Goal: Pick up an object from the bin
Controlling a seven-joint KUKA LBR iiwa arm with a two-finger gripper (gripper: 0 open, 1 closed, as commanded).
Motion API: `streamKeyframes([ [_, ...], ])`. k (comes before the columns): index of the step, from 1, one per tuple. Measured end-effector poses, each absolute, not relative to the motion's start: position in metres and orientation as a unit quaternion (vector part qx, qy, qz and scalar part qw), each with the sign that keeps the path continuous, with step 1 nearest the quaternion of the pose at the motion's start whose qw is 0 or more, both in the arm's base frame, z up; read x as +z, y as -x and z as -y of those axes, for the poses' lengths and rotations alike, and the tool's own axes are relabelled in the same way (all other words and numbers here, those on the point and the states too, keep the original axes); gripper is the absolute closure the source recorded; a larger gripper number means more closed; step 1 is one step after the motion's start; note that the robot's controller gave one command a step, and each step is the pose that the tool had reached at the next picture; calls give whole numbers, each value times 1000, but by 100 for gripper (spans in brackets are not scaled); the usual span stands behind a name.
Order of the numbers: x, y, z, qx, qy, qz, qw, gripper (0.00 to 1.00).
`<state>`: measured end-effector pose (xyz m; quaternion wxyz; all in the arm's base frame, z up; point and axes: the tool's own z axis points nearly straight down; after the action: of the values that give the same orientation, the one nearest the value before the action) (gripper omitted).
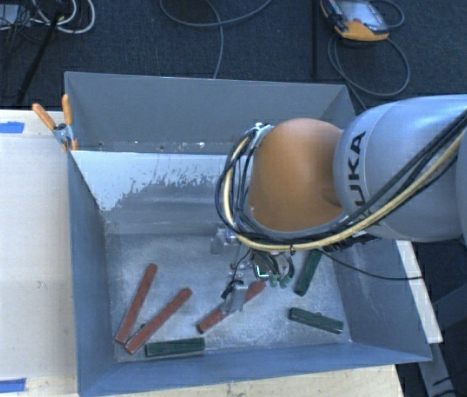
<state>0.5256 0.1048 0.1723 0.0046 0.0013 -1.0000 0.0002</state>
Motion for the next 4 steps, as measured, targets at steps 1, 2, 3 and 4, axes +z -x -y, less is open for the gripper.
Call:
streamKeyframes([
  [1, 176, -527, -104, 0, 1, 1000, 1, 0],
  [2, 133, -523, -104, 0, -97, 995, -3, 0],
  [3, 98, -515, -101, 0, -160, 987, 3, 0],
  [4, 131, -511, -109, 0, -268, 964, 0, 0],
])
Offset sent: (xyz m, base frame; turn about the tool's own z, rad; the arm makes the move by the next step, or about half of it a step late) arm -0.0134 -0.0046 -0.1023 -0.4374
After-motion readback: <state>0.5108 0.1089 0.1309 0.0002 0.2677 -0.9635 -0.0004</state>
